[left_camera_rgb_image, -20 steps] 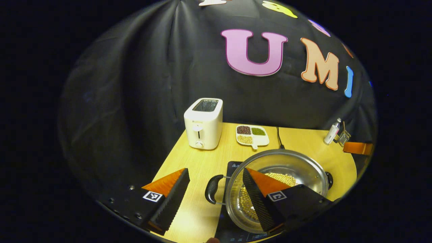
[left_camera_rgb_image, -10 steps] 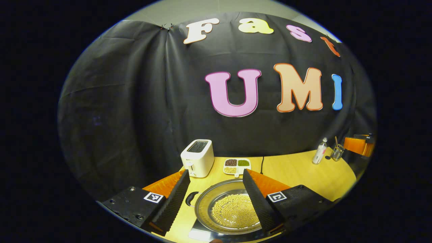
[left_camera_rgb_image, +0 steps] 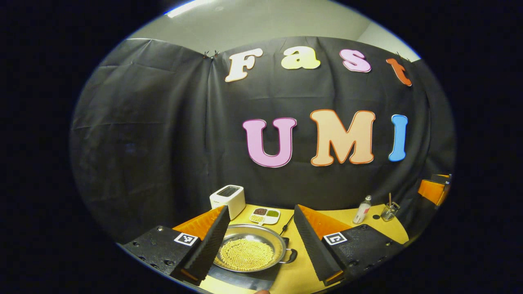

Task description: First push the handle of the pot to place it horizontally, then grasp the pot with both hands and set it on the induction cooktop.

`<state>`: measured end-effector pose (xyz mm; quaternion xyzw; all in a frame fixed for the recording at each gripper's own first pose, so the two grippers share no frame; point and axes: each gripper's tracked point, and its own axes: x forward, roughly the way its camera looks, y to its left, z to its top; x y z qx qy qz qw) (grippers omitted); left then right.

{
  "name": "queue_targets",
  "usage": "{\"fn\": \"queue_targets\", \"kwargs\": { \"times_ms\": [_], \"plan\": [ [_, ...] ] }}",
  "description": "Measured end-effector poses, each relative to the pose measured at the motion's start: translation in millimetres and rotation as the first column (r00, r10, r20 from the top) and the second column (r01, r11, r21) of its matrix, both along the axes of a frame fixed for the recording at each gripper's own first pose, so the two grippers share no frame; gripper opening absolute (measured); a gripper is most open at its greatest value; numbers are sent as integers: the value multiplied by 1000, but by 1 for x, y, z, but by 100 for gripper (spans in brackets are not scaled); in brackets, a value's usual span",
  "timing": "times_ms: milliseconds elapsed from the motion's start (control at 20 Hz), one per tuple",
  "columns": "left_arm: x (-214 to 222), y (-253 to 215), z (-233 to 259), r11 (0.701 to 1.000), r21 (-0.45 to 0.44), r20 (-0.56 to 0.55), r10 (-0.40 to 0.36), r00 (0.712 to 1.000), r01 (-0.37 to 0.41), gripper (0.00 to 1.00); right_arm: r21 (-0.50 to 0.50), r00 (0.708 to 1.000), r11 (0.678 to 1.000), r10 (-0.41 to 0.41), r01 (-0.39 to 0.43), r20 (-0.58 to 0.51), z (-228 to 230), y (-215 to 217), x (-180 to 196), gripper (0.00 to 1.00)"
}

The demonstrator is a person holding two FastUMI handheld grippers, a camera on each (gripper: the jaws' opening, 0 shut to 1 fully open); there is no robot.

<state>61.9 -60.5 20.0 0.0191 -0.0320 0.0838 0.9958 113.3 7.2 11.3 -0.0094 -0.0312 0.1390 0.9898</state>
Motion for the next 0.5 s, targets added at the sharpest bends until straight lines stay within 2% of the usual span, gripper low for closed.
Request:
{"fn": "queue_targets", "kwargs": {
  "times_ms": [100, 150, 200, 450, 500],
  "plan": [
    [-3, -28, 1, 999, -10, 2, -32, 999, 32, 96, 2, 1000, 1000, -12, 12, 27, 14, -24, -9, 99],
    [-5, -39, 1, 999, -6, -6, -44, 999, 44, 96, 2, 999, 1000, -22, 22, 41, 20, -36, -14, 93],
    [-7, -46, 2, 999, 2, -7, -49, 999, 49, 94, 5, 998, 999, -33, 33, 58, 26, -47, -17, 93],
    [-14, -89, 13, 996, 39, 17, -86, 996, 85, 98, 28, 991, 996, -92, 90, 94, 32, -89, -27, 93],
    [-15, -97, 14, 994, 41, 21, -98, 995, 97, 95, 31, 991, 995, -100, 98, 91, 31, -96, -30, 93]
  ]
}}
